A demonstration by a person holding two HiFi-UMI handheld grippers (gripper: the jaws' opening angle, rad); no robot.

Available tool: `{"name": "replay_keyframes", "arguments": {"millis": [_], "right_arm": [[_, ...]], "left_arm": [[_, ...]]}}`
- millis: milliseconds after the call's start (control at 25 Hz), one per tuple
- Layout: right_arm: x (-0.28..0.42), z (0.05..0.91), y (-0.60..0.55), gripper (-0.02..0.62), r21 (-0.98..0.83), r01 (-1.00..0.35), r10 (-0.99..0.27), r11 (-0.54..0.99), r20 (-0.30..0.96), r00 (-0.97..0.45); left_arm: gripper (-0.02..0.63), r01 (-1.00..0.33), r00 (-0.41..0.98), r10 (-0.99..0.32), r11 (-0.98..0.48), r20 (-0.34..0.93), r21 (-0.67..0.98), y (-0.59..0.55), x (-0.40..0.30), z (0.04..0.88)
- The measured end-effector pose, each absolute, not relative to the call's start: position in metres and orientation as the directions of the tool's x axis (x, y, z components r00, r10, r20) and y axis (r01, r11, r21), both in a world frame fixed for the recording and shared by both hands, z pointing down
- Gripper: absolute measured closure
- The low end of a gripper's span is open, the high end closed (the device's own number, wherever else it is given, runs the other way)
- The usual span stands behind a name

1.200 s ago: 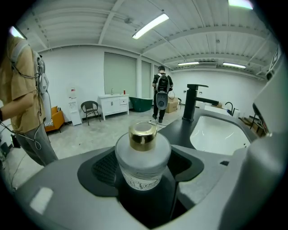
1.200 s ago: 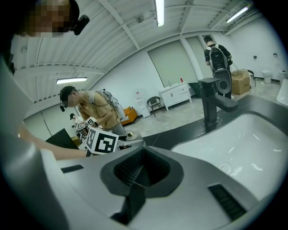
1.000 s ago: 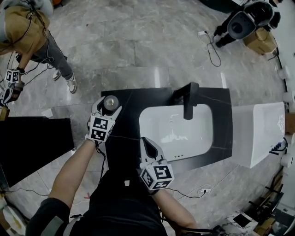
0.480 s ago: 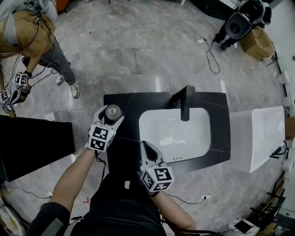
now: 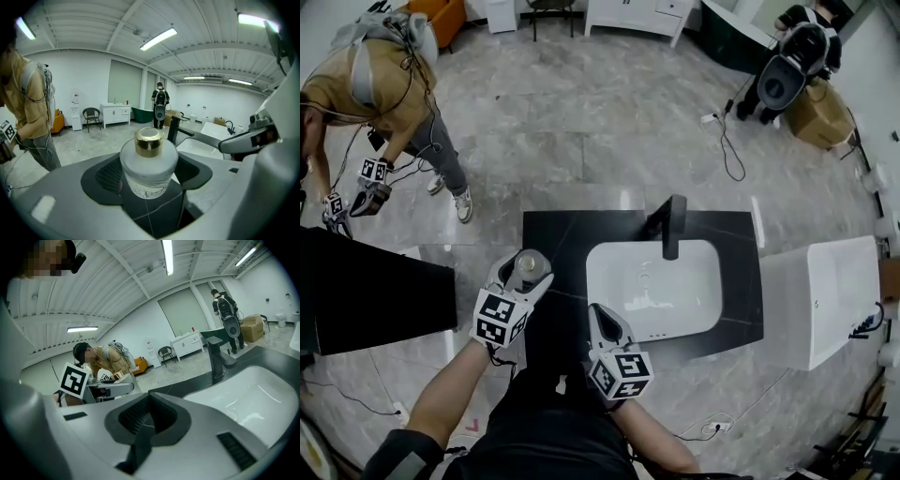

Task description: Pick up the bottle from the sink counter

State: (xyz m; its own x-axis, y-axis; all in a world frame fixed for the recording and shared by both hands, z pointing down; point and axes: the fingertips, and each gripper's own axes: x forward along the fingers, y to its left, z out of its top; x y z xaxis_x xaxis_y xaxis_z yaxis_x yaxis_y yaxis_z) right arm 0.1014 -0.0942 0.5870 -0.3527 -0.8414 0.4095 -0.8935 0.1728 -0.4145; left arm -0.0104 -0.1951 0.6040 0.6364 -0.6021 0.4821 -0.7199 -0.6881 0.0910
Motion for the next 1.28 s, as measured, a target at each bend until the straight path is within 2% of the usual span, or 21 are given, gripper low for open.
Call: {"name": "replay_keyframes", "arguments": {"millis": [520,840,1280], "right_arm": [[0.106,0.569,-0.063,0.588,-0.414,-0.887,-0.837,0.206,0.395,-0.379],[0.115,0.538,-0.074,0.588,-0.359,-0.901,-0.873,0.244,0.322,-0.365],[0.106,0.516,-0.075,0.588,-0.445,-0.855,-0.863,0.268,0.284,-0.418]], "left_arm": [[0.272,-0.745,0.639,-0.615,-0.645,0.463,0.172,-0.134,-0.036,0.564],[0.272,-0.694,0.676,-0.61,-0.716,0.414,0.078,-0.1,-0.017,0.526],[0.272,-0.668,0.694,-0.605,-0.743,0.39,0.037,-0.061,-0.026,0.495]]}}
